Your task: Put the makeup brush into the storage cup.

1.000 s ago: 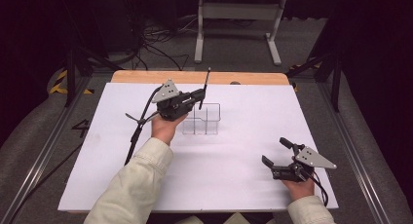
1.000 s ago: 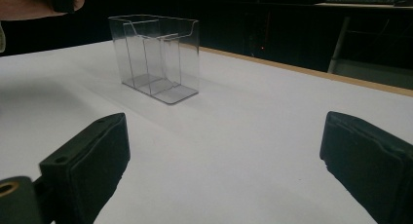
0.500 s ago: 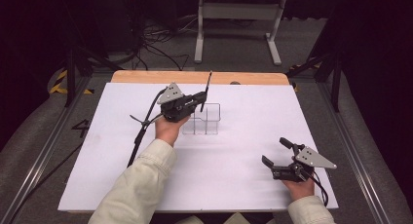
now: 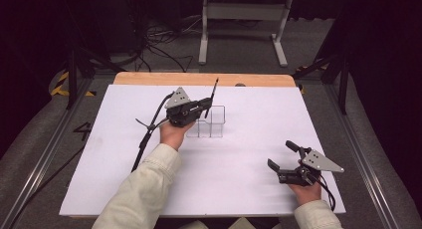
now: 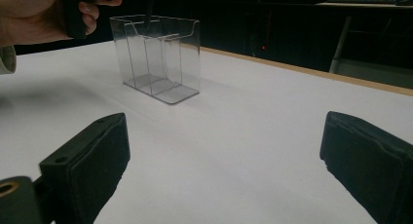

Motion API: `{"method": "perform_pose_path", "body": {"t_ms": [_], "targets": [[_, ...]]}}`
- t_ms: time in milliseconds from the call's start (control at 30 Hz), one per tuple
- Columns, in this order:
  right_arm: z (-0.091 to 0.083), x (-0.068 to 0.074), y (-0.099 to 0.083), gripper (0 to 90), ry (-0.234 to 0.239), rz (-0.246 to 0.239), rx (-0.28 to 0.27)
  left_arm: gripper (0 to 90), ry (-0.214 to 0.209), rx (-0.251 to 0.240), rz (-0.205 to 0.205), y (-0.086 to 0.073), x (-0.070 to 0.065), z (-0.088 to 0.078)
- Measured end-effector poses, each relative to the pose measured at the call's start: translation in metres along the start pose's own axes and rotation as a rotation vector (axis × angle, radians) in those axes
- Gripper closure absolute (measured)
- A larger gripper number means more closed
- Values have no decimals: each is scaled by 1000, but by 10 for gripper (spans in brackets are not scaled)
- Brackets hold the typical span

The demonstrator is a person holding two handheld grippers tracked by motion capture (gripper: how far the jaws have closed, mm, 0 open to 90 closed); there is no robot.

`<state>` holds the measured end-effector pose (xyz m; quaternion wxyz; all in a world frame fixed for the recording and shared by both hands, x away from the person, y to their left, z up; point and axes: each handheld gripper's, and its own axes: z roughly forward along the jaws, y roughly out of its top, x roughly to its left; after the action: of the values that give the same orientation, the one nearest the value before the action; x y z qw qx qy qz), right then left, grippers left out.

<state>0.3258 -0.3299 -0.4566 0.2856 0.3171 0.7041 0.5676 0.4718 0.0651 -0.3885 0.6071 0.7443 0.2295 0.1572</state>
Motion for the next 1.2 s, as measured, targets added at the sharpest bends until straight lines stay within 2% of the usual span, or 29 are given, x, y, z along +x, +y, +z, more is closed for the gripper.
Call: {"method": "perform_pose_path", "body": {"t_ms": [133, 333, 600, 667, 833, 867, 900, 933, 1067, 1200], "targets": [[0, 0, 0, 44, 1, 2, 0, 829, 0, 22, 22, -2, -2, 2], [0, 0, 0, 44, 2, 2, -1, 828, 1, 41, 16, -4, -3, 4], [0, 0, 0, 44, 3, 3, 0, 828, 5, 54, 33, -5, -2, 5], [0, 0, 0, 44, 4, 2, 0, 828, 2, 54, 17, -6, -2, 5], [0, 0, 0, 44, 2, 1, 0, 822, -1, 56, 6, -6, -2, 4], [0, 0, 0, 44, 2, 1, 0, 782, -16, 52, -22, -6, 0, 5], [0, 0, 0, 44, 2, 0, 0, 676, -40, 44, -62, -6, 1, 5], [0, 0, 0, 44, 2, 0, 0, 589, -49, 33, -79, -6, 2, 4], [0, 0, 0, 44, 1, 5, 1, 354, -71, 21, -101, -4, 1, 1], [0, -1, 0, 44, 0, 13, 3, 229, -111, 27, -121, 1, -1, -8]]}}
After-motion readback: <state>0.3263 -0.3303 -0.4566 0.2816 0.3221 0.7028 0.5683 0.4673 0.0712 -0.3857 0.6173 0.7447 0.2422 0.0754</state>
